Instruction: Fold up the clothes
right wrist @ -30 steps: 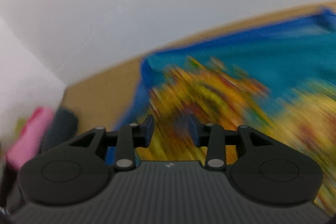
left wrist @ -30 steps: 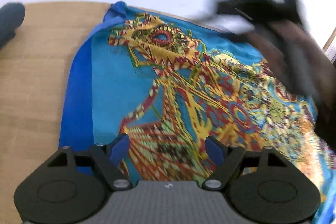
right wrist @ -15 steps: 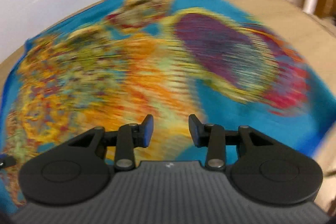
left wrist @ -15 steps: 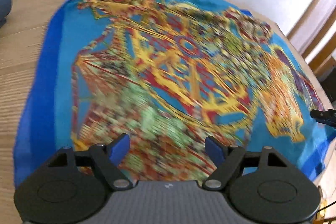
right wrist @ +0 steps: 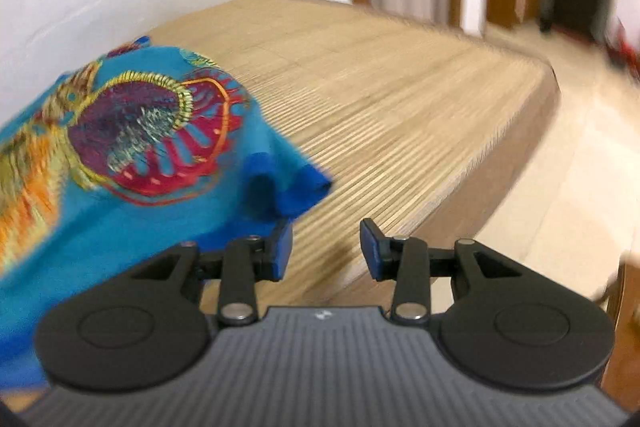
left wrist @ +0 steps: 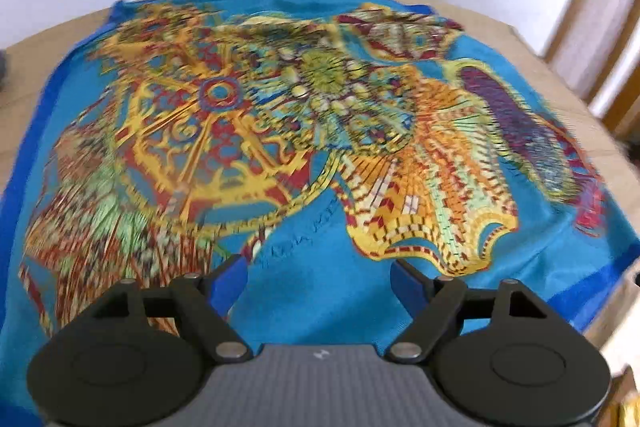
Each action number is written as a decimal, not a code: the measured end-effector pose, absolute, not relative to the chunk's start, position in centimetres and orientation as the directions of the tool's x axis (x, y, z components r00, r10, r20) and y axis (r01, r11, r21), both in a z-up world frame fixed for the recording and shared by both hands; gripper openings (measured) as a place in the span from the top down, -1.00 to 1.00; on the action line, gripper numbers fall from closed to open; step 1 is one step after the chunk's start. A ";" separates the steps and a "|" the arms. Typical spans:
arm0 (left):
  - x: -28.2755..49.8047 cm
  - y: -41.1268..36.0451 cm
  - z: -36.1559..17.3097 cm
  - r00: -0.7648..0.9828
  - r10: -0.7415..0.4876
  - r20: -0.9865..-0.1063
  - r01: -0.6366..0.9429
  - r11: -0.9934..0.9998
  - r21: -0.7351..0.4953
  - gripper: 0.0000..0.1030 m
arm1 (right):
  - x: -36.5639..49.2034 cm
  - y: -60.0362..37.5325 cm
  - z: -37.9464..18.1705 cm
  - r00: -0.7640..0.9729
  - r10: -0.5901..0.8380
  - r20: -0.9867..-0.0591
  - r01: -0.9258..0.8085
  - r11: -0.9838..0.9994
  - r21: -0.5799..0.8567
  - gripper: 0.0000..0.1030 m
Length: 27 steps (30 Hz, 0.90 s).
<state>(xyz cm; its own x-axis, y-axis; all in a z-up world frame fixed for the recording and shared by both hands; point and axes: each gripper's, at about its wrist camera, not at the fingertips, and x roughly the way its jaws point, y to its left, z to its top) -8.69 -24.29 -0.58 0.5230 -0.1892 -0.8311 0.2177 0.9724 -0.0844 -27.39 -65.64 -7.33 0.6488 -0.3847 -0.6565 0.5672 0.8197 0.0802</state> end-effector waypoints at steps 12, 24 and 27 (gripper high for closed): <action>-14.9 -30.5 0.8 0.485 -0.268 -0.833 0.406 0.912 -0.057 -0.51 | -26.8 -65.3 -7.3 0.777 -0.251 -0.577 0.269 0.961 -0.057 0.02; -19.9 -52.3 -1.5 0.474 -0.501 -0.724 0.820 0.552 0.155 -0.50 | -24.5 -67.6 -4.9 0.848 -0.220 -0.482 0.271 0.962 0.039 0.01; -19.4 -56.3 -2.8 0.487 -0.498 -0.717 0.810 0.564 0.158 -0.44 | -24.6 -68.7 -4.5 0.865 -0.159 -0.476 0.216 0.974 0.067 0.01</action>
<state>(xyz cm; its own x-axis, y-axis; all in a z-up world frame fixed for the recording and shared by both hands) -19.38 -56.31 -2.76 0.4872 -0.4981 -0.7172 0.8101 0.5645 0.1583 -24.58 -68.70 -4.47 0.8646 -0.1594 -0.4764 0.2164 0.9740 0.0669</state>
